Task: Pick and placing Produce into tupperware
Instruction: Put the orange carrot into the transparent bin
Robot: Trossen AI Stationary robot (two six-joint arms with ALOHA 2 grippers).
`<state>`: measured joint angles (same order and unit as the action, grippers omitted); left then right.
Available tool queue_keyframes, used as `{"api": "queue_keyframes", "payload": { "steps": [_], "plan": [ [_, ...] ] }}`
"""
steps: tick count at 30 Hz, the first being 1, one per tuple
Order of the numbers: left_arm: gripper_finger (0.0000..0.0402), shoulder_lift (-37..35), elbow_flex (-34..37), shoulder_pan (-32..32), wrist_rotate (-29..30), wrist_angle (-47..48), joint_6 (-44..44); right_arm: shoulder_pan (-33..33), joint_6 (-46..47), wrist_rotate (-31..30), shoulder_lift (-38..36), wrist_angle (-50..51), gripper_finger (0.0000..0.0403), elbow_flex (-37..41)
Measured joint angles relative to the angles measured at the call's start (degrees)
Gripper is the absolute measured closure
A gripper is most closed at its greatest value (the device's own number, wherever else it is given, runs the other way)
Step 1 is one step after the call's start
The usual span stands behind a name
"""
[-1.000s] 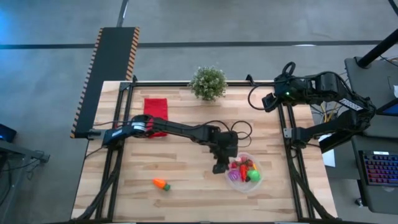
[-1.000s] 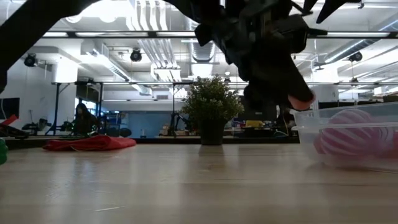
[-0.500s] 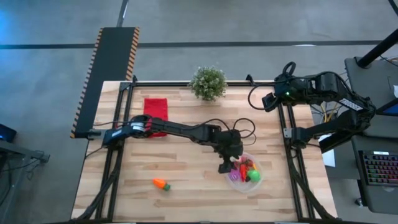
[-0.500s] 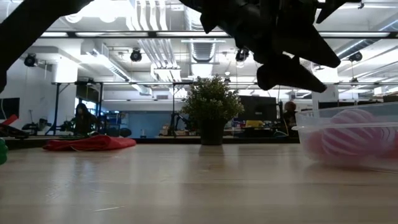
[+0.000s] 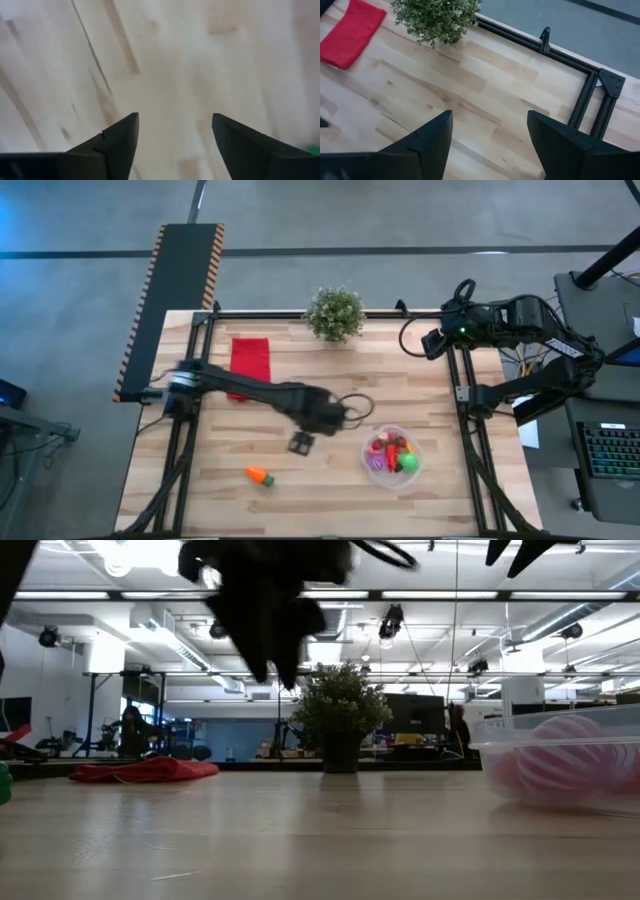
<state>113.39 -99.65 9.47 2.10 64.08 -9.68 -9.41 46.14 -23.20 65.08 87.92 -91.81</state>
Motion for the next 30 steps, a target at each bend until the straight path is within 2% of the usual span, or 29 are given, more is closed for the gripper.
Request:
{"api": "queue_keyframes", "payload": {
  "steps": [7,10,14,19,22,25,30],
  "plan": [
    [0.0198,-21.7,24.1,6.3,-0.2,-6.0,16.1,0.0,-1.6,0.0,0.0,0.0,0.0154,0.0],
    [0.0206,-30.5,30.4,11.5,-0.5,-7.6,20.3,0.0,-2.1,-0.3,0.1,0.0,0.0154,0.0],
    [0.0208,-36.7,35.8,16.9,-0.2,-7.4,27.5,0.0,-2.2,-0.8,0.2,-0.1,0.0154,0.0],
    [0.0208,-38.1,39.6,22.3,-0.7,-7.5,33.8,0.0,-2.2,-0.9,0.7,-0.4,0.0154,0.0],
    [0.0208,-36.4,41.7,24.6,-3.6,-8.3,37.9,0.0,-2.0,-0.9,1.3,-0.4,0.0154,0.0],
    [0.0208,-33.7,42.8,26.5,-3.5,-9.1,38.3,0.0,-1.8,-0.9,1.9,-0.5,0.0154,0.0],
    [0.0208,-30.3,43.6,26.7,-2.3,-16.8,37.9,0.0,-1.6,-0.9,3.4,-0.5,0.0154,0.0]
  ]
}}
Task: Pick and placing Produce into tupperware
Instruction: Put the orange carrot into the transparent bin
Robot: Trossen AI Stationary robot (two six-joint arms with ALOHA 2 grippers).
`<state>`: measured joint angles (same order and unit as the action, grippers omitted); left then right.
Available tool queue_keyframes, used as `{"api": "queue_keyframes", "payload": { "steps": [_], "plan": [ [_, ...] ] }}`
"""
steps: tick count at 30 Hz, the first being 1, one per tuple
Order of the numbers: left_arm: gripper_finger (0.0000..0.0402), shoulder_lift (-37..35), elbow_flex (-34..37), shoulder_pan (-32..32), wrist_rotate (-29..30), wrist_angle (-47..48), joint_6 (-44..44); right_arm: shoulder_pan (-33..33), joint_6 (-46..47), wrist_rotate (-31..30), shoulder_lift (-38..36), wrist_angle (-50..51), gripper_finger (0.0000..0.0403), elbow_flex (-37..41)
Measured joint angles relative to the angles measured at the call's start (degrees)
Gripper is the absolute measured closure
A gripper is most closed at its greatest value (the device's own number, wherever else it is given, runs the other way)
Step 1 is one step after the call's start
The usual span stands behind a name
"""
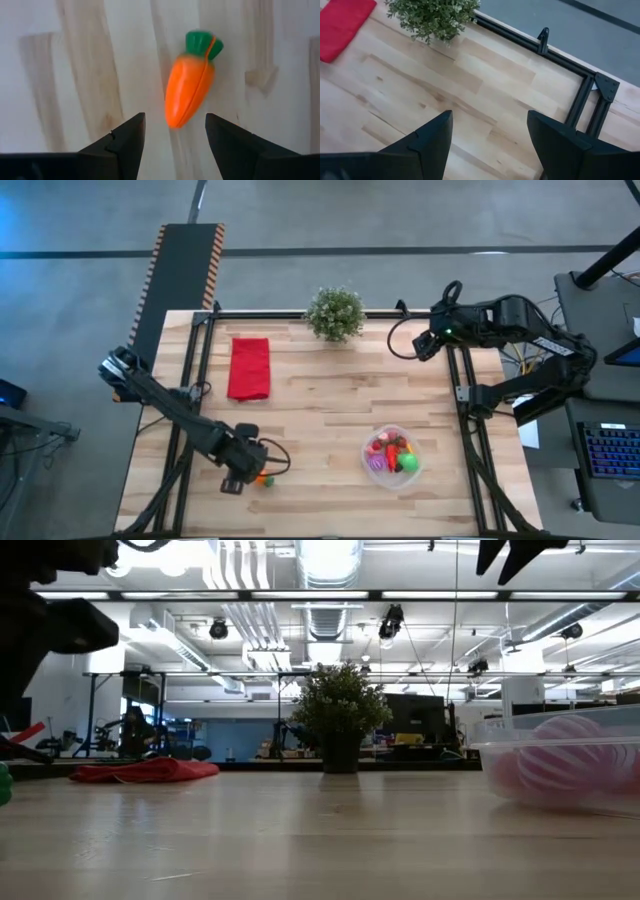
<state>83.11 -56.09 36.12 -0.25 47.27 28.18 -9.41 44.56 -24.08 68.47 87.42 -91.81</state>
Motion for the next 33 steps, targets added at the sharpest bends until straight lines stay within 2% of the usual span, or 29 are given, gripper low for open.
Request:
{"api": "queue_keyframes", "payload": {
  "steps": [15,24,31,33],
  "plan": [
    [0.0208,6.2,2.2,1.8,-3.0,-12.4,-0.6,0.0,0.4,1.8,1.8,0.3,0.0154,0.0],
    [0.0208,12.8,2.4,1.9,-1.3,-13.4,-1.6,0.0,1.3,2.0,1.8,0.3,0.0154,0.0],
    [0.0208,13.1,2.3,1.8,0.5,-13.6,-1.8,0.0,1.6,2.6,1.8,0.4,0.0154,0.0],
    [0.0208,12.5,2.5,1.5,2.6,-14.3,-3.1,0.0,1.6,3.0,1.7,0.4,0.0154,0.0]
  ]
}}
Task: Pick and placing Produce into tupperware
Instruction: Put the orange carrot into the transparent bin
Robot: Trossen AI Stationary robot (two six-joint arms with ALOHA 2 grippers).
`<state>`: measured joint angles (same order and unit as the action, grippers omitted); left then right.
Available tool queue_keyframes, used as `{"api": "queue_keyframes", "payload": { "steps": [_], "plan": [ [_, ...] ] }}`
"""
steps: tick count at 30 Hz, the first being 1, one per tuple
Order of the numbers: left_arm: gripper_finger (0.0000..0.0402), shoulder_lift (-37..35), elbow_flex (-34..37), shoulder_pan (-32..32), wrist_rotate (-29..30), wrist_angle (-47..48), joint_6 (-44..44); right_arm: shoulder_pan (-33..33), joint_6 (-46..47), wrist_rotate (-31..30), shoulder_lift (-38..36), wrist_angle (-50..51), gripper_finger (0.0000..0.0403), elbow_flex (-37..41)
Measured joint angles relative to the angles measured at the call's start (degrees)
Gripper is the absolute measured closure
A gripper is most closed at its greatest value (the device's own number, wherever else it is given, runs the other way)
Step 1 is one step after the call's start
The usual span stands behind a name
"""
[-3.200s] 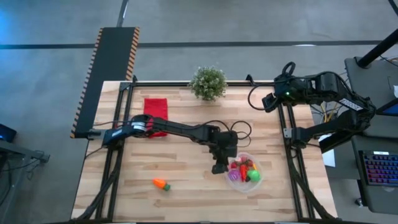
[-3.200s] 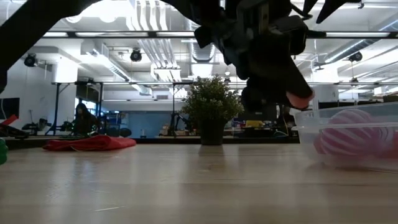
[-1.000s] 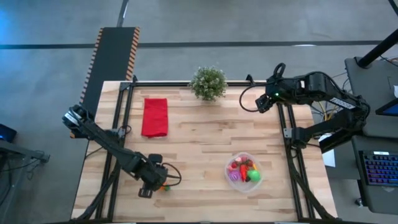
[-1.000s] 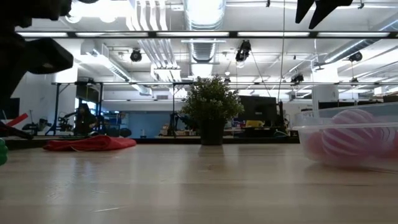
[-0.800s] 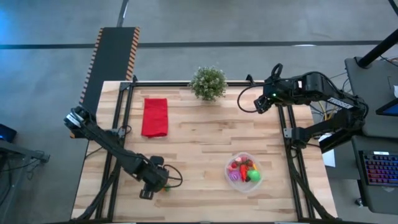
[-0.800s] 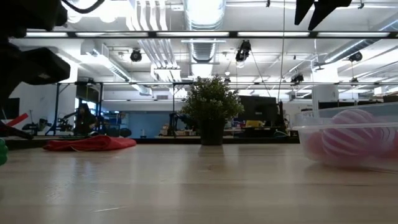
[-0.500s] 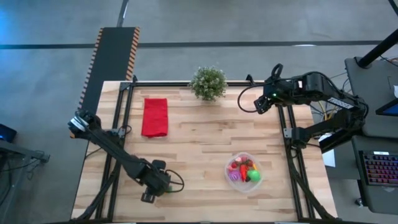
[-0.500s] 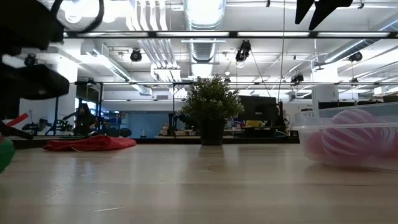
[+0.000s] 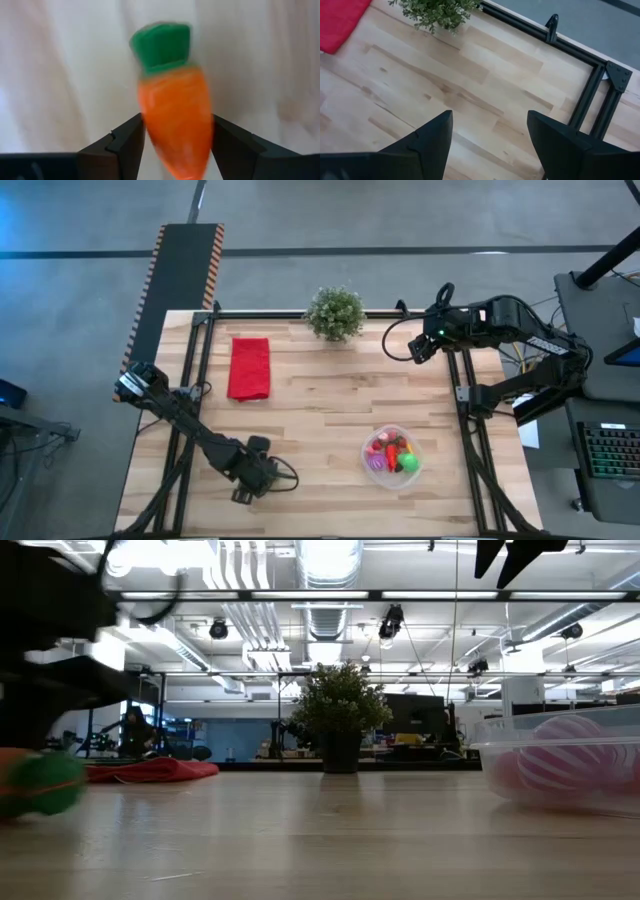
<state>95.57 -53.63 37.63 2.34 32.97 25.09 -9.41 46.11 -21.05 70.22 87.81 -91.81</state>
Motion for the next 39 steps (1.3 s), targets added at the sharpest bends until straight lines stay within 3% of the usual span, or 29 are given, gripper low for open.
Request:
{"api": "queue_keyframes", "payload": {
  "steps": [11,17,25,31,39],
  "plan": [
    [0.0263,-1.4,-0.1,-4.8,1.7,0.4,-2.1,0.0,0.0,0.5,0.0,0.3,0.0154,0.0],
    [0.0243,-5.3,-3.1,-8.6,1.6,2.2,-6.1,0.0,-0.1,0.5,0.0,0.3,0.0154,0.0],
    [0.0235,-10.6,-11.6,-22.1,5.8,-1.1,-19.8,0.0,-0.7,0.5,-0.1,0.3,0.0154,0.0],
    [0.0234,-2.5,-26.1,-30.7,-1.0,-5.6,-25.9,0.0,0.0,0.5,-0.3,0.3,0.0154,0.0],
    [0.0234,17.0,-48.6,-31.1,-11.8,-5.6,-27.0,0.0,0.2,0.7,-1.3,0.2,0.0154,0.0]
  ]
}}
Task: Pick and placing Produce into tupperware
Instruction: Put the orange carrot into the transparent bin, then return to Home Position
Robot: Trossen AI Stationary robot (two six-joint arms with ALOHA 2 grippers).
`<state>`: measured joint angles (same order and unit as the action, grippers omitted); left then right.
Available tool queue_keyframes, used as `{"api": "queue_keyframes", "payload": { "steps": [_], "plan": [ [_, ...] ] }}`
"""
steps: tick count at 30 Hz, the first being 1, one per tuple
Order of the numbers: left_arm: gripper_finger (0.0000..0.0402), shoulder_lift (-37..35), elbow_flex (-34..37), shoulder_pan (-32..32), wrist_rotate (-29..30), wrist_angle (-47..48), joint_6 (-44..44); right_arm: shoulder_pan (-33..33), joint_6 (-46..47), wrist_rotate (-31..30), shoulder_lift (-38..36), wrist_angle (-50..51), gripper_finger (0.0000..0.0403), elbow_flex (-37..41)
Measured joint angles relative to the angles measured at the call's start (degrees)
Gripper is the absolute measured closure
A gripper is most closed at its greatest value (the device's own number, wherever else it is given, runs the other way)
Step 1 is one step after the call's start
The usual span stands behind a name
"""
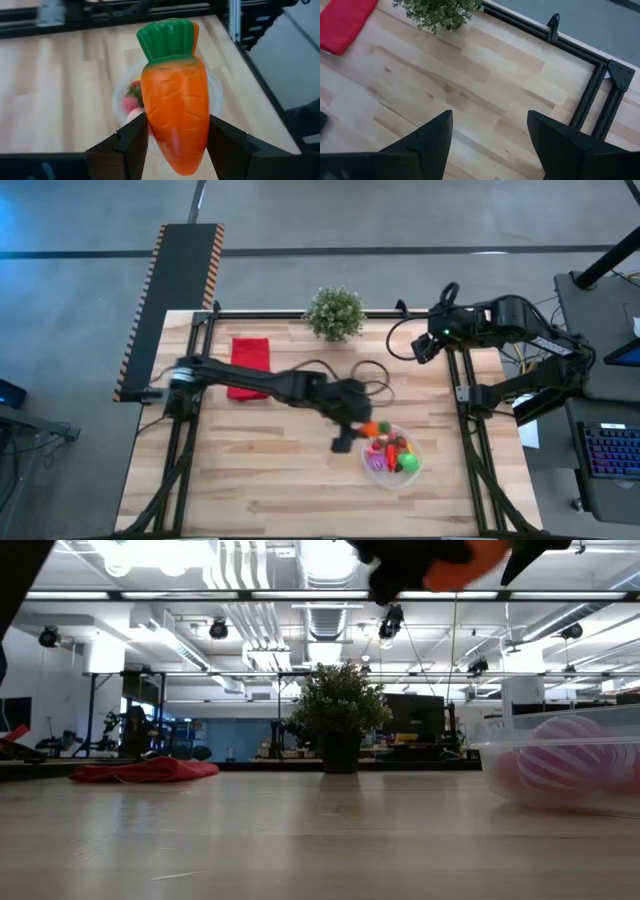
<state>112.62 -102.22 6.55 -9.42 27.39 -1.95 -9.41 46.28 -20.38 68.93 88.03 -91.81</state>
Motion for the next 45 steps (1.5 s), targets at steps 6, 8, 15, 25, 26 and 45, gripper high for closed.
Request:
{"api": "queue_keyframes", "payload": {
  "steps": [6,8,15,25,26,45],
  "plan": [
    [0.0233,10.4,-9.4,-0.1,-5.6,-1.3,3.0,0.0,0.0,-0.1,-1.2,0.1,0.0154,0.0],
    [0.0233,12.8,-10.9,0.1,-6.8,-1.8,3.2,0.0,0.0,-0.2,-1.6,0.1,0.0154,0.0],
    [0.0233,18.6,-13.6,0.6,-9.4,-1.5,8.1,0.0,0.2,-0.5,-2.6,0.1,0.0154,0.0],
    [0.0233,22.0,-13.4,0.6,-9.8,-1.5,12.1,0.0,0.2,-0.7,-2.8,0.1,0.0154,0.0],
    [0.0233,22.1,-13.3,0.6,-9.7,-1.4,12.1,0.0,0.2,-0.7,-2.8,0.1,0.0154,0.0],
    [0.0121,12.7,-13.0,-0.4,-4.2,11.4,10.0,0.0,0.0,-0.7,-2.8,-0.4,0.0154,0.0]
  ]
}}
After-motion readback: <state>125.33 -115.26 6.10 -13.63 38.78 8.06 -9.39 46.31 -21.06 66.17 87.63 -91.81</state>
